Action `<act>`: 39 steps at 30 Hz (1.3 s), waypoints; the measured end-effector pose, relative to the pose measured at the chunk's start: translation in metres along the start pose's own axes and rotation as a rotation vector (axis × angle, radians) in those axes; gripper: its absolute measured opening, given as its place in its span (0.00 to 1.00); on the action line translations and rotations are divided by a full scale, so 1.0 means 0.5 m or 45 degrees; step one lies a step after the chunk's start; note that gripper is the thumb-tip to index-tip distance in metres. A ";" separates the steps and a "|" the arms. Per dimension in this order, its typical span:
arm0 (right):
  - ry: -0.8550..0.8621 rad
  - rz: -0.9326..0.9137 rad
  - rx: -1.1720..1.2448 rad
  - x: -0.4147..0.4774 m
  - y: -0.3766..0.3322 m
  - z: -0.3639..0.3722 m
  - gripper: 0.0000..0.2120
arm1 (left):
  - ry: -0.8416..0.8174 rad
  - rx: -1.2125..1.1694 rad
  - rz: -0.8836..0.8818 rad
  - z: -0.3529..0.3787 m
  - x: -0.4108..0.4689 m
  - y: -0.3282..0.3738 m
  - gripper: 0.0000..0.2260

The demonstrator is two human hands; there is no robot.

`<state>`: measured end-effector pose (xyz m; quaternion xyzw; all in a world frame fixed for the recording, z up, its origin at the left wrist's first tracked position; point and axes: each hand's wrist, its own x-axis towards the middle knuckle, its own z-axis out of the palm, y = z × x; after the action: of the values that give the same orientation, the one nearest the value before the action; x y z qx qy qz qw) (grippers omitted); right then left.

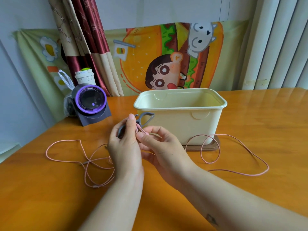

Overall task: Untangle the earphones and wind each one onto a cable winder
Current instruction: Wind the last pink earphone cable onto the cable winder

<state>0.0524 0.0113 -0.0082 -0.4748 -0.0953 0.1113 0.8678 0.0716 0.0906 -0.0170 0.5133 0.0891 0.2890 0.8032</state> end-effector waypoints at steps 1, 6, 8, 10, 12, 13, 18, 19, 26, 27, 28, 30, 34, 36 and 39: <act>0.001 -0.003 0.032 0.000 0.001 0.000 0.09 | 0.007 -0.002 -0.004 0.000 0.001 -0.001 0.11; -0.017 -0.001 0.077 0.000 -0.003 -0.002 0.06 | 0.021 -0.008 -0.025 0.001 0.003 -0.008 0.12; -0.011 0.014 0.128 -0.002 -0.001 0.000 0.06 | 0.038 -0.013 -0.045 0.001 0.003 -0.008 0.12; 0.010 0.028 0.146 -0.003 0.004 0.001 0.08 | 0.063 -0.012 -0.056 0.001 0.004 -0.008 0.12; 0.032 0.035 0.120 -0.005 0.006 0.002 0.04 | 0.063 -0.008 -0.043 0.001 0.001 -0.007 0.11; 0.040 0.033 0.101 -0.005 0.005 0.001 0.03 | 0.053 -0.003 -0.034 0.001 -0.001 -0.007 0.11; 0.030 0.023 0.084 0.004 -0.006 -0.008 0.03 | -0.035 0.016 0.036 0.011 -0.012 -0.004 0.07; 0.024 0.022 0.085 0.007 -0.008 -0.011 0.04 | -0.051 0.006 0.042 0.013 -0.012 -0.004 0.05; 0.025 -0.046 -0.003 0.024 -0.029 -0.036 0.05 | -0.172 0.005 0.042 0.010 -0.009 -0.013 0.16; 0.046 -0.071 -0.029 0.028 -0.030 -0.040 0.08 | -0.198 0.012 0.041 0.009 -0.008 -0.014 0.19; 0.067 -0.094 -0.057 0.031 -0.030 -0.044 0.12 | -0.218 0.018 0.038 0.008 -0.007 -0.015 0.19; 0.105 -0.128 -0.090 0.034 -0.029 -0.048 0.19 | -0.236 0.008 0.011 0.007 -0.004 -0.015 0.15; 0.140 -0.172 -0.037 0.036 -0.024 -0.049 0.19 | -0.227 -0.039 -0.074 0.005 0.002 -0.013 0.08; 0.135 -0.182 -0.018 0.034 -0.023 -0.048 0.18 | -0.224 -0.093 -0.130 0.007 0.001 -0.009 0.08; 0.135 -0.191 -0.048 0.033 -0.025 -0.048 0.16 | -0.249 -0.171 -0.186 0.014 -0.006 -0.002 0.06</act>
<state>0.0760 -0.0100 -0.0094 -0.4879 -0.0866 0.0191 0.8684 0.0726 0.0836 -0.0151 0.4763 0.0278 0.1837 0.8595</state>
